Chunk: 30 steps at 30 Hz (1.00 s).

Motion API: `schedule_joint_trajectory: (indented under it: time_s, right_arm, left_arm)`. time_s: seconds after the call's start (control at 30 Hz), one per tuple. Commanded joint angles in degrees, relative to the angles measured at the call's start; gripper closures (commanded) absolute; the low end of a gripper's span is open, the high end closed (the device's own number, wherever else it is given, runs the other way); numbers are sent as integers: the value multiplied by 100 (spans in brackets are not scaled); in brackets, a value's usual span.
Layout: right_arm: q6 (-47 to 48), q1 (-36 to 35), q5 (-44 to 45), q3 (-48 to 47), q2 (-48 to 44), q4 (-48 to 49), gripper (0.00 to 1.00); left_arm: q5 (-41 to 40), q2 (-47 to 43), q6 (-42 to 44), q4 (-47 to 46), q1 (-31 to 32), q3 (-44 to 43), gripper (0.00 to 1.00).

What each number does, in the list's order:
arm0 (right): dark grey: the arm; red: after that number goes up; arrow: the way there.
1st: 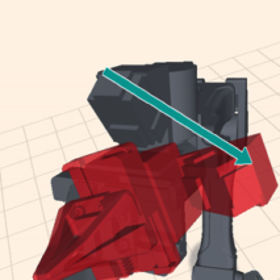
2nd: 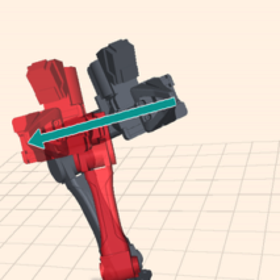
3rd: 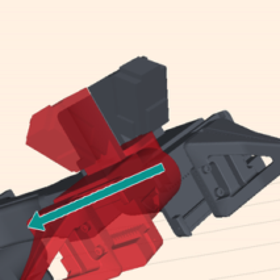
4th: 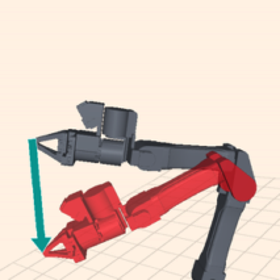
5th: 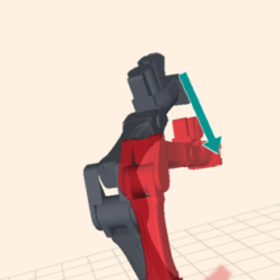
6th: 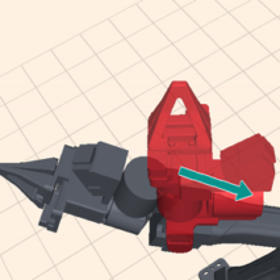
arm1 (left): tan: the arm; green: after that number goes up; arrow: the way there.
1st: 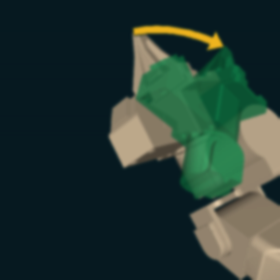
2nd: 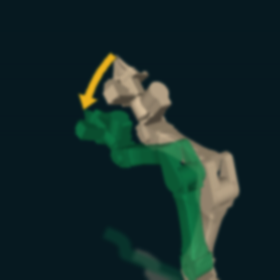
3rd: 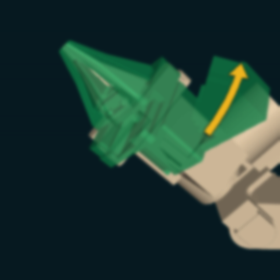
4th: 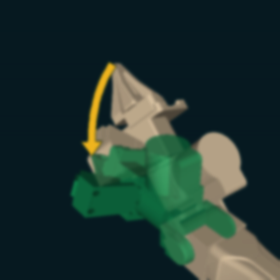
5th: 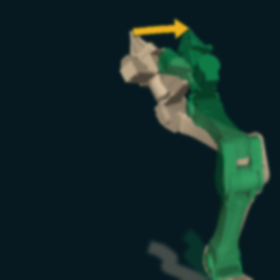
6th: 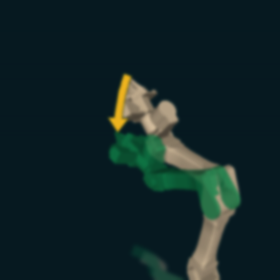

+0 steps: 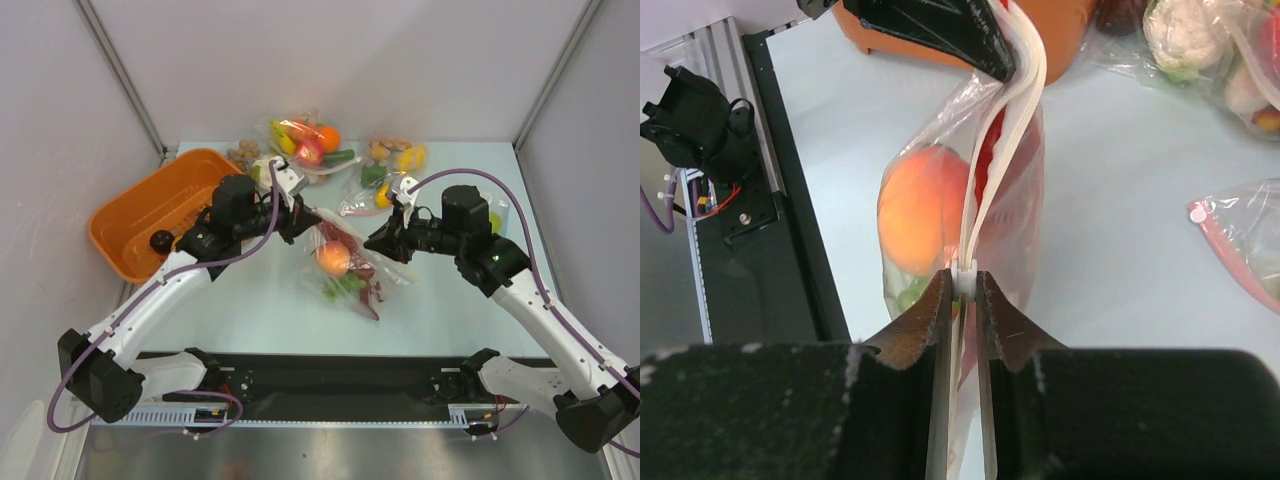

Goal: Open the zip-top bag and remove the fake food

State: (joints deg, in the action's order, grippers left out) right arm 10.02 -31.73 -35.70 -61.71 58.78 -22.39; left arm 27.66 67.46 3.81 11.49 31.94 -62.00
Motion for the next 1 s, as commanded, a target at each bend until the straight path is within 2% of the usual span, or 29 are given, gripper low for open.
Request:
schedule_joint_trajectory:
  time_s: [0.0,0.23,0.97]
  right_arm:
    - [-26,17,-130,-60,-297,270,100]
    - [-62,26,11,36,-376,253,100]
    - [-44,140,195,160,-464,139,100]
  left_arm:
    - [-1147,57,-109,64,-259,-93,100]
    - [-1667,162,-311,82,-478,-93,100]
    - [-2476,259,-751,-23,-1138,56,100]
